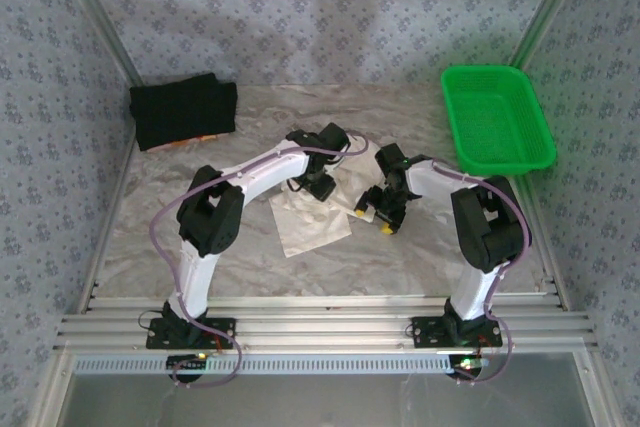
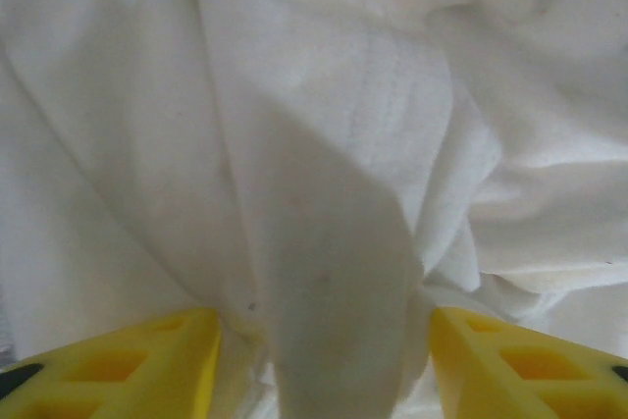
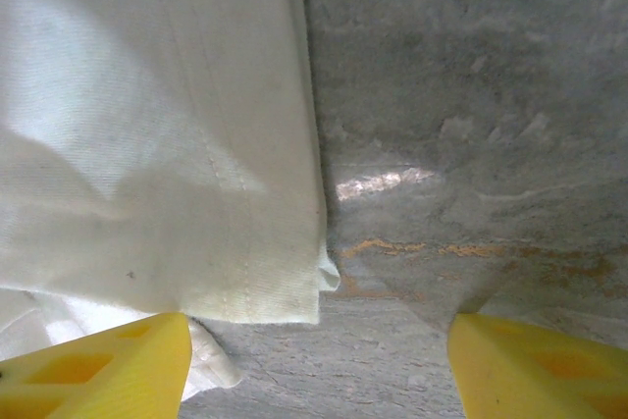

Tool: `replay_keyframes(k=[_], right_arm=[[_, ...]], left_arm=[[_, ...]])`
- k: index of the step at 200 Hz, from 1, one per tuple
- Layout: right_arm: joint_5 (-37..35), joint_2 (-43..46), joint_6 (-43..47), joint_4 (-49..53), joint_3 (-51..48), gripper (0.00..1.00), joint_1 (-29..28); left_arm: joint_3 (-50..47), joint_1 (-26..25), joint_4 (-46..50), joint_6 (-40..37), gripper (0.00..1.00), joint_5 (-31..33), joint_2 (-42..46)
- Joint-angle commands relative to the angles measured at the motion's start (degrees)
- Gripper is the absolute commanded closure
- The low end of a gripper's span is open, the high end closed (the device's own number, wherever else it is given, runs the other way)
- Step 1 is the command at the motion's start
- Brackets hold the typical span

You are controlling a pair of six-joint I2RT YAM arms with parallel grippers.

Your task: Fold and stack the t-shirts

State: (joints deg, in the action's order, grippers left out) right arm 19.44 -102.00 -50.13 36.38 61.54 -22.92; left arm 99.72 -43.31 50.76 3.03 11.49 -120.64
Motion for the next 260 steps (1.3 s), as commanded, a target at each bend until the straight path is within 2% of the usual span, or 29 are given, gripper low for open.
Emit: replay_keyframes(k=[1,58,89,118,138,159,187,260], right_arm=[[-0.37,-1.8,2.14,-14.27,-0.38,0.28,-0.88],[-0.35,-2.15,2.66,-13.7,0.1,0.28,-0.82],[-0.31,-2.42,2.84,-13.5,0.37,0.28,-0.73],[-0.06,-2.81,2.9,-13.47,0.6,0.29,-0.64],[0.07,-3.17,2.93,-13.5,0.91,0.29,-0.64],[0.11,-3.38,2.91,-13.44,1.29,0.3,-0.64],[0.09,-3.5,3.11,-13.05,1.67,0.3,-0.64],[-1.07,-2.73,2.85,-13.92,1.56,0.3,-0.63]], left_arm=[[2.62,-0.29,-0.14,-0.26,0.46,2.36,-0.96],[4.31,0.28,0.39,-0.05,0.71,1.55,-1.62],[4.86,0.99,0.86,0.02,0.78,-0.38,-1.44],[4.52,1.48,1.46,-0.2,0.88,-1.2,-1.44],[4.52,1.92,2.0,-0.2,0.91,-1.65,-1.61],[4.52,2.17,2.32,-0.25,1.0,-1.95,-1.7],[4.46,2.48,2.49,0.16,1.0,-3.35,-0.79],[3.56,8.22,0.22,8.77,1.0,-16.52,10.62]])
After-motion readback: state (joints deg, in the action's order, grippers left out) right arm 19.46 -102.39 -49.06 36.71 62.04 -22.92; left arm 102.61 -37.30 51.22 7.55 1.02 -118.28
